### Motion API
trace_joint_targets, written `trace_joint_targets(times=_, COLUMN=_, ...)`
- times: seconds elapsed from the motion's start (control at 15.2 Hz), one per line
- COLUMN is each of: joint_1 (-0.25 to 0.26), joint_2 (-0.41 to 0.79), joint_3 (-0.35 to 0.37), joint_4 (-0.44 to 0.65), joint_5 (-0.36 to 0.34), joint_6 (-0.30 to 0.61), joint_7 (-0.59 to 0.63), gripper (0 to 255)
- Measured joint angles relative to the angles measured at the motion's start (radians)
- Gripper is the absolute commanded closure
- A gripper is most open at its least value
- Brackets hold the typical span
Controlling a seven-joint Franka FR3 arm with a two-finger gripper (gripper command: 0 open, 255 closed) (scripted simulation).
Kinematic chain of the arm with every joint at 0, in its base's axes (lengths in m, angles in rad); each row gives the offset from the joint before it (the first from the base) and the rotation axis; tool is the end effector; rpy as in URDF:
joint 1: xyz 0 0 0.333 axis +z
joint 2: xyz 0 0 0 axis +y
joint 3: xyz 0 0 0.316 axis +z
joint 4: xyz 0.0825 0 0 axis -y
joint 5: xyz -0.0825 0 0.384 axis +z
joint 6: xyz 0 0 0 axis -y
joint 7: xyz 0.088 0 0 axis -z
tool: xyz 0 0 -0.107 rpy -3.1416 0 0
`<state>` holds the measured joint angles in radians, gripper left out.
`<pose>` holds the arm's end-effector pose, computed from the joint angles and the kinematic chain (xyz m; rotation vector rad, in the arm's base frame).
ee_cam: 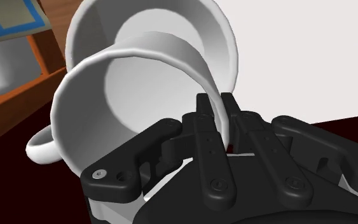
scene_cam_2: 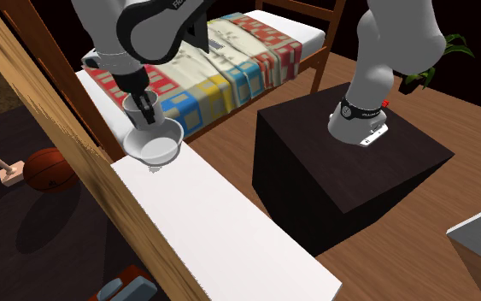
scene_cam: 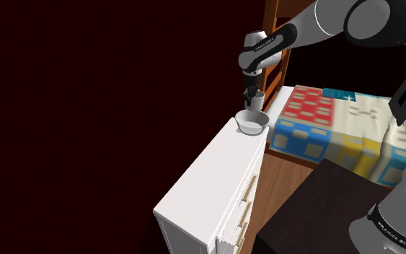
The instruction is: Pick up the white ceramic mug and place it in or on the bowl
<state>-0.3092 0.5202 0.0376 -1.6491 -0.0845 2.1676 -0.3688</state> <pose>0.6537 -0.1885 0.3111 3.0857 0.2160 -0.0265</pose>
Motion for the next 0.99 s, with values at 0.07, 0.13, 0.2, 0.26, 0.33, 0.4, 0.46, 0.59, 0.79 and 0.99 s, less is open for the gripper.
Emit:
trace_joint_targets(times=0.07, joint_1=-0.010, joint_2=0.035, joint_3=-0.003, joint_4=0.059, joint_5=0.002, joint_6=-0.022, joint_7=-0.016, gripper=255)
trace_joint_targets(times=0.13, joint_1=-0.021, joint_2=0.050, joint_3=-0.006, joint_4=0.075, joint_5=0.004, joint_6=-0.023, joint_7=-0.031, gripper=255)
trace_joint_targets(times=0.2, joint_1=-0.026, joint_2=0.062, joint_3=-0.008, joint_4=0.085, joint_5=0.004, joint_6=-0.020, joint_7=-0.038, gripper=255)
trace_joint_targets(times=0.26, joint_1=-0.028, joint_2=0.071, joint_3=-0.009, joint_4=0.089, joint_5=0.004, joint_6=-0.016, joint_7=-0.040, gripper=255)
trace_joint_targets(times=0.33, joint_1=-0.028, joint_2=0.081, joint_3=-0.009, joint_4=0.092, joint_5=0.004, joint_6=-0.008, joint_7=-0.040, gripper=255)
trace_joint_targets(times=0.4, joint_1=-0.028, joint_2=0.085, joint_3=-0.009, joint_4=0.085, joint_5=0.003, joint_6=0.002, joint_7=-0.040, gripper=255)
trace_joint_targets(times=0.46, joint_1=-0.029, joint_2=0.095, joint_3=-0.010, joint_4=0.088, joint_5=0.003, joint_6=0.009, joint_7=-0.041, gripper=255)
trace_joint_targets(times=0.59, joint_1=-0.029, joint_2=0.106, joint_3=-0.010, joint_4=0.080, joint_5=0.002, joint_6=0.028, joint_7=-0.039, gripper=255)
trace_joint_targets(times=0.79, joint_1=-0.030, joint_2=0.132, joint_3=-0.011, joint_4=0.083, joint_5=0.001, joint_6=0.050, joint_7=-0.040, gripper=255)
trace_joint_targets(times=0.99, joint_1=-0.027, joint_2=0.151, joint_3=-0.012, joint_4=0.066, joint_5=-0.002, joint_6=0.086, joint_7=-0.034, gripper=255)
